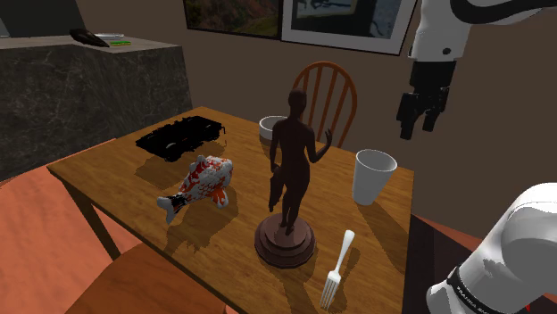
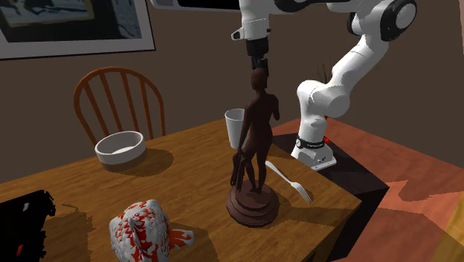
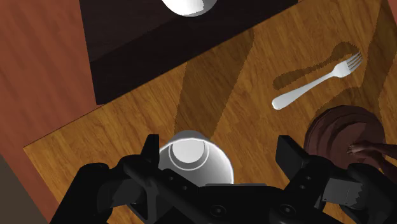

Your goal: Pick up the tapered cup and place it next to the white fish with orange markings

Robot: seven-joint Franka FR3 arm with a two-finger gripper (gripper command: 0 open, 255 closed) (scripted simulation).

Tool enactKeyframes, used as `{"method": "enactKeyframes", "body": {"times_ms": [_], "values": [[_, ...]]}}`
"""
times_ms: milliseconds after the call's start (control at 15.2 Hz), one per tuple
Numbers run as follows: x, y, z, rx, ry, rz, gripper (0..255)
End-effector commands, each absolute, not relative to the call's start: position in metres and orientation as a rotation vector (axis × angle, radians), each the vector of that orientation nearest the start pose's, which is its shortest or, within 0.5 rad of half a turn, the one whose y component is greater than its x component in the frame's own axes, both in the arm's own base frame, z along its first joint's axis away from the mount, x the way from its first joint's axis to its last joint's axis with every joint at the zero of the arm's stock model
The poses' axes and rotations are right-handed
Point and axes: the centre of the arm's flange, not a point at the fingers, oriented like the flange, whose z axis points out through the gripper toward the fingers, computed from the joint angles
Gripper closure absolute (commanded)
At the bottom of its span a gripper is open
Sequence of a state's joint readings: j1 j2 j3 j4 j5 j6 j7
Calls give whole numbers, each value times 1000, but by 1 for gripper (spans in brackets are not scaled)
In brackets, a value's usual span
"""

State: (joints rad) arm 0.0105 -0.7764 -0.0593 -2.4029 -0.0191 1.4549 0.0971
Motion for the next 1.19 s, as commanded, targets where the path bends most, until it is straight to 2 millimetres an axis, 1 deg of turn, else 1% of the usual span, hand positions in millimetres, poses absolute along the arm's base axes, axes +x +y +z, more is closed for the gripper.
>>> {"method": "enactKeyframes", "body": {"times_ms": [0, 792, 858, 1122], "values": [[294, -21, 556, -3107, 196, 270, 0], [359, -121, 443, -2987, 190, 166, 0], [362, -126, 438, -2981, 190, 161, 0], [360, -122, 417, -2981, 190, 161, 0]]}}
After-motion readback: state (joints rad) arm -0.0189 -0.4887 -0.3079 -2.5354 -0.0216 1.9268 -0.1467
